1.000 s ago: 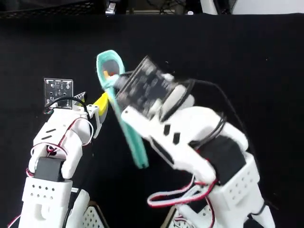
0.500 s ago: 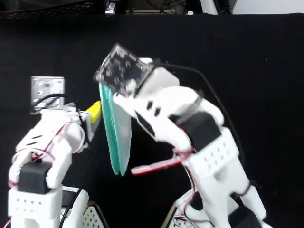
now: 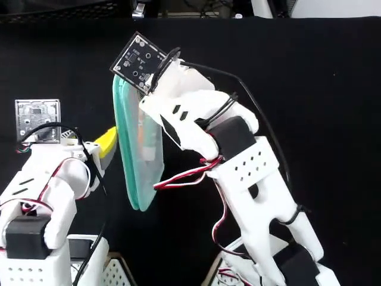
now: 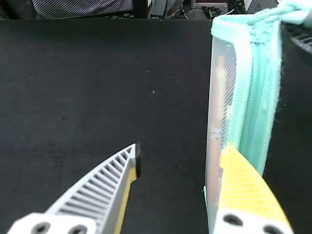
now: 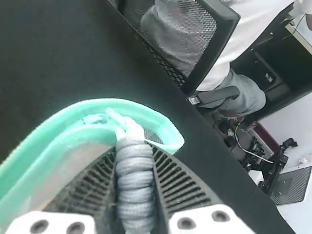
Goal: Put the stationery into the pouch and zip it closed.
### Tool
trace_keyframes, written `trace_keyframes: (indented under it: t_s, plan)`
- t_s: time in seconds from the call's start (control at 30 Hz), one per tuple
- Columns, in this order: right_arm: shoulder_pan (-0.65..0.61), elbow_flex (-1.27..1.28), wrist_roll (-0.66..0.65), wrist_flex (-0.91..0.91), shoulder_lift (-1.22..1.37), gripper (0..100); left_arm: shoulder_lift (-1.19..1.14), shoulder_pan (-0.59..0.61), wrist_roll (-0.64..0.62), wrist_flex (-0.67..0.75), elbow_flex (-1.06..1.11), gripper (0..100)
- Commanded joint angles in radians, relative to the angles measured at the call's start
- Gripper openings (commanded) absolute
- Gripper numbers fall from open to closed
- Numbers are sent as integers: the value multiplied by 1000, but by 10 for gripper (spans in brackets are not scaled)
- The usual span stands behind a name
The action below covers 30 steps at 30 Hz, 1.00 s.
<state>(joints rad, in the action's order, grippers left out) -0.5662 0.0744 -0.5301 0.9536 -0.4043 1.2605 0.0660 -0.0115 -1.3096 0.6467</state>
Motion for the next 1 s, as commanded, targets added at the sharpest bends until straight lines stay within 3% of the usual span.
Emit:
trace_keyframes:
  t_s: [0.0, 0.13, 0.27, 0.57, 0.97]
  plan:
    - [8, -41, -2, -5, -4, 12, 8, -47, 6, 18, 2, 289]
    - [5, -36, -2, 29, -35, 12, 8, -56, 6, 94, 56, 289]
    - [11, -35, -2, 29, -44, 12, 26, -51, 6, 81, 35, 289]
    - [8, -35, -2, 31, -44, 12, 361, -61, 9, 41, 30, 289]
    - [5, -35, -2, 89, -50, 12, 388, -62, 11, 299, 328, 289]
